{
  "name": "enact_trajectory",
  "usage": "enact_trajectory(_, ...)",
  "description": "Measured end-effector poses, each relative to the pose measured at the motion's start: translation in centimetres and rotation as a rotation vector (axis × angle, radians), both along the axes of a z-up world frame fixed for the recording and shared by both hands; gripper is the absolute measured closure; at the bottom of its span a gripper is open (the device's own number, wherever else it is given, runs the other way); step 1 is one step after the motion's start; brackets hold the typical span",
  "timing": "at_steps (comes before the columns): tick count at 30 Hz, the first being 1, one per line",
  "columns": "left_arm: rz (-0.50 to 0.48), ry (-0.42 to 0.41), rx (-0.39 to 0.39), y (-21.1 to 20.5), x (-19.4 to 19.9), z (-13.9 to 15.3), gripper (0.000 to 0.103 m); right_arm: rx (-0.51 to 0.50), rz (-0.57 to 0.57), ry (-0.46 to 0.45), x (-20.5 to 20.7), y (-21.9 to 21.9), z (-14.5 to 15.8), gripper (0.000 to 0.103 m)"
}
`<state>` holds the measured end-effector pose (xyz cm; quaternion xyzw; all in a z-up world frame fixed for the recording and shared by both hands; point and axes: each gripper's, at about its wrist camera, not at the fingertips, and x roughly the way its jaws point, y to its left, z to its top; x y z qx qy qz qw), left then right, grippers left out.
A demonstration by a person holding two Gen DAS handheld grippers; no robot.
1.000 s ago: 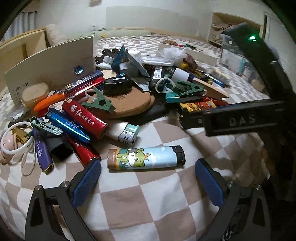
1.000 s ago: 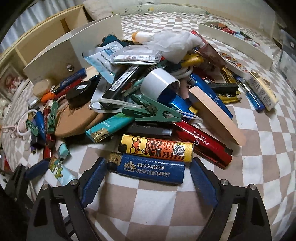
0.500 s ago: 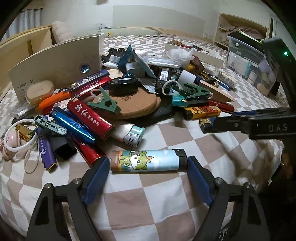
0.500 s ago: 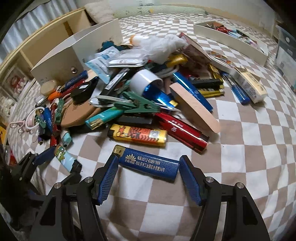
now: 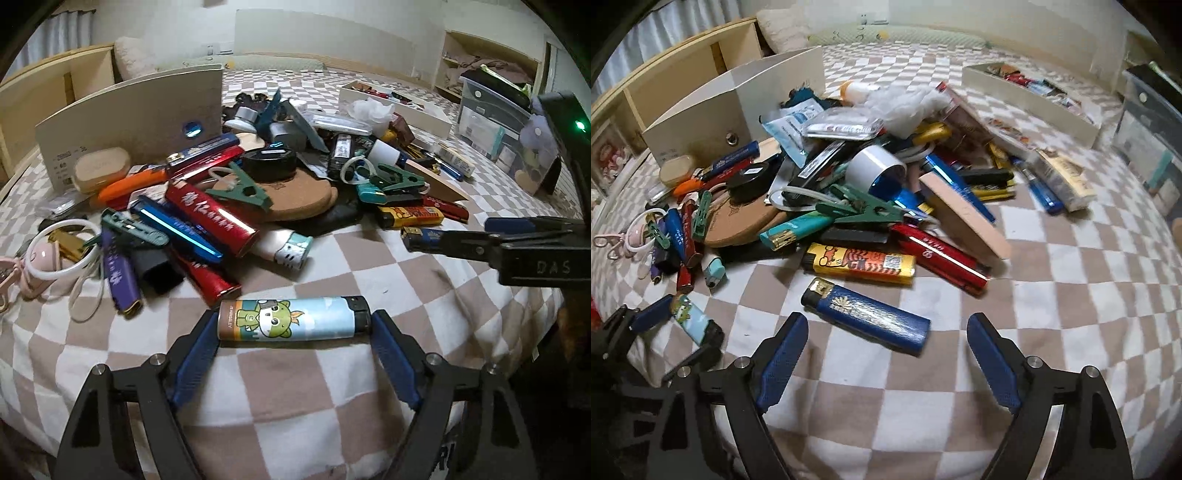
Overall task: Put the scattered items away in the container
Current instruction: 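Close the left tool on the cartoon lighter while the right closes on the blue lighter, then lift the cartoon lighter with the left tool while the right lifts the blue lighter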
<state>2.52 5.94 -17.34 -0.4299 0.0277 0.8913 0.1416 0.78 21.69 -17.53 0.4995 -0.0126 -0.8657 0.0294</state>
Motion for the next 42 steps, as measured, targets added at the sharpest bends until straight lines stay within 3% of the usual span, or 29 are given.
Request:
enact_trajectory(2, 0.013, -0.004, 0.002, -0.3, 0.0, 0.1, 0.021, 0.030, 0.020, -0.034, -0.2, -0.1, -0.4, 0.015)
enact_trajectory(5, 0.026, -0.007, 0.003, -0.6, -0.1, 0.1, 0.021, 0.163, 0.028, -0.088, -0.9, 0.4, -1.5, 0.015)
enact_trajectory(8, 0.032, -0.006, 0.001, -0.6, -0.1, 0.1, 0.021, 0.137, 0.000, -0.111, -1.5, 2.0, -1.5, 0.015)
enact_trajectory(14, 0.028, -0.003, -0.020, -0.3, -0.1, -0.1, 0.018, 0.177, -0.112, -0.109, -2.9, 5.6, -1.4, 0.015)
enact_trajectory(17, 0.030, 0.000, -0.026, -0.1, -0.2, -0.2, 0.011, 0.128, -0.130, -0.080, -2.6, 6.3, -0.8, 0.015)
enact_trajectory(20, 0.039, 0.006, -0.045, 0.1, -0.3, -0.3, 0.011, 0.040, -0.062, -0.044, -2.2, 5.3, -0.1, 0.015)
enact_trajectory(26, 0.061, 0.018, -0.071, 0.4, -0.7, -0.6, 0.011, -0.034, 0.061, -0.021, -1.8, 1.9, -0.2, 0.015)
enact_trajectory(30, 0.061, 0.017, -0.067, 0.2, -0.8, -0.5, 0.020, -0.030, 0.123, -0.045, -2.0, -0.2, -1.3, 0.015)
enact_trajectory(42, 0.058, 0.002, -0.035, -0.2, -0.4, -0.2, 0.020, -0.041, 0.080, -0.063, -3.4, 0.9, -2.3, 0.015)
